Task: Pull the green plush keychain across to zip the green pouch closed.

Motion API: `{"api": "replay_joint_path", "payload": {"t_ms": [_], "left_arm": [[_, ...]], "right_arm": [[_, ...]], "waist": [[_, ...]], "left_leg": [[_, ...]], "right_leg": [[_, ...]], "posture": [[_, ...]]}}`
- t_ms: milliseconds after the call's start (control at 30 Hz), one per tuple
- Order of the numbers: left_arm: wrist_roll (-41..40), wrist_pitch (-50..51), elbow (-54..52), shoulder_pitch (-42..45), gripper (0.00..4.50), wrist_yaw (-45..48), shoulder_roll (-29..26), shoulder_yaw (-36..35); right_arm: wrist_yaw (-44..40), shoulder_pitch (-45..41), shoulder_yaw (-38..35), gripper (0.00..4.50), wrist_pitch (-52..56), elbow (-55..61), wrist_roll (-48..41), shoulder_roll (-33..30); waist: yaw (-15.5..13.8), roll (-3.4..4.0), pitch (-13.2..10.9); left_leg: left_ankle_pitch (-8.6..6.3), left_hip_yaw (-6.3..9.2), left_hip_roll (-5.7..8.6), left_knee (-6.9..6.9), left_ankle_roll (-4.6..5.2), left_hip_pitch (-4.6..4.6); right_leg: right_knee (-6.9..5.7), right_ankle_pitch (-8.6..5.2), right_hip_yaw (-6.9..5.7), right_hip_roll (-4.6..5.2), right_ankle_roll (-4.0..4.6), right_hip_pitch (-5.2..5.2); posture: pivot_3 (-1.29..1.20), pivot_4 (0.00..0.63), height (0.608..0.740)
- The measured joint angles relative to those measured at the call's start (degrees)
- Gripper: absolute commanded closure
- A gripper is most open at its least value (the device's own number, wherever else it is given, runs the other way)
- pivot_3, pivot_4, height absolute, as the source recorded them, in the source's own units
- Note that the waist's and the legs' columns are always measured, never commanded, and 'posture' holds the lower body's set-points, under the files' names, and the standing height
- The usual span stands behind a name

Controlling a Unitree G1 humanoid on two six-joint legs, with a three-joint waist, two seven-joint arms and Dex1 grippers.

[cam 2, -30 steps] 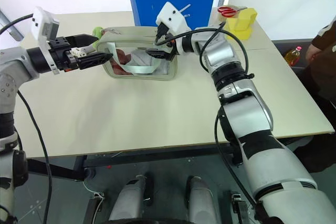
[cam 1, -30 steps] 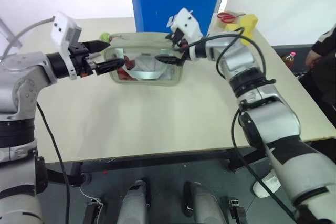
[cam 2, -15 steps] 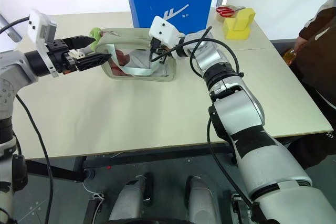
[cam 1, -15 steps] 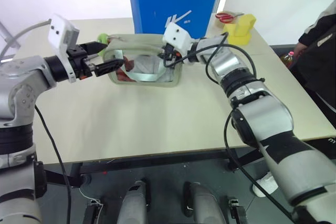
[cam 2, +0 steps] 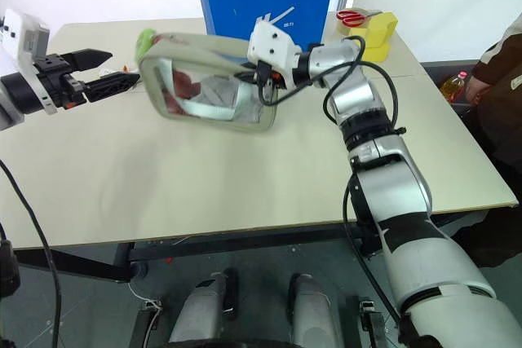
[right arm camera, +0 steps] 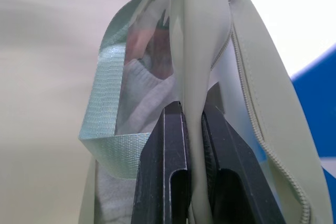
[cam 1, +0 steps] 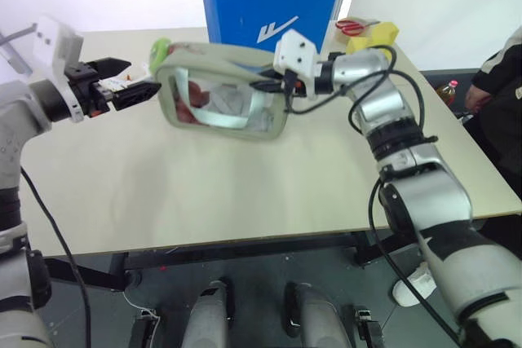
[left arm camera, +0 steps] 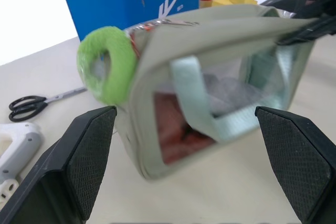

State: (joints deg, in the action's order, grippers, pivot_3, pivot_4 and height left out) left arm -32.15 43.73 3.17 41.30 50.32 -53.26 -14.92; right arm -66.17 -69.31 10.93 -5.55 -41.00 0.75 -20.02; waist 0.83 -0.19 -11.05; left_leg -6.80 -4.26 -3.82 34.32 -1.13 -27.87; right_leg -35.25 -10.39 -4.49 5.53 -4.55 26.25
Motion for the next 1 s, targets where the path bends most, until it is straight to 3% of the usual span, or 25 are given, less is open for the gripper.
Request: {"api": "replay_joint_path", "payload": {"t_ms": [200,800,933,1000], "left_arm": [[0.0,-0.5,0.2,0.0,0.0,0.2,0.0,0.0],[0.3,-1.9,0.9,0.0,0.0,1.3,0.0,0.2],[0.5,-1.9,1.9,0.0,0.0,2.9,-1.4,0.6],[0.7,-2.1,2.8,0.0,0.0,4.3,-3.0,0.6]], "right_arm": [[-3.0,9.0,2.3,4.46,4.6,14.3,-0.5,-1.4],[-2.2,11.1,4.4,4.46,26.9,28.9,-1.3,-3.6],[-2.2,11.2,4.4,2.94,30.4,30.9,-2.3,-3.6],[-1.7,11.2,4.4,1.9,30.6,31.0,-2.4,-3.8]], "waist": [[0.0,0.0,0.0],[-0.1,-0.02,0.0],[-0.1,-0.02,0.0],[-0.1,-0.02,0.0]], "left_leg": [[-0.02,-0.01,0.0,0.01,-0.05,0.09],[-0.08,-0.03,-0.01,-0.01,-0.15,0.17],[-0.08,-0.04,-0.01,-0.01,-0.15,0.17],[-0.08,-0.04,-0.01,-0.02,-0.15,0.16]], "right_leg": [[-0.02,-0.05,0.0,0.0,0.1,-0.07],[-0.01,-0.1,0.04,0.01,0.2,-0.12],[-0.02,-0.1,0.04,0.0,0.2,-0.1],[-0.01,-0.1,0.04,0.0,0.2,-0.07]], "posture": [[0.0,0.15,0.74],[0.0,0.15,0.74],[0.0,0.15,0.74],[0.0,0.15,0.74]]}}
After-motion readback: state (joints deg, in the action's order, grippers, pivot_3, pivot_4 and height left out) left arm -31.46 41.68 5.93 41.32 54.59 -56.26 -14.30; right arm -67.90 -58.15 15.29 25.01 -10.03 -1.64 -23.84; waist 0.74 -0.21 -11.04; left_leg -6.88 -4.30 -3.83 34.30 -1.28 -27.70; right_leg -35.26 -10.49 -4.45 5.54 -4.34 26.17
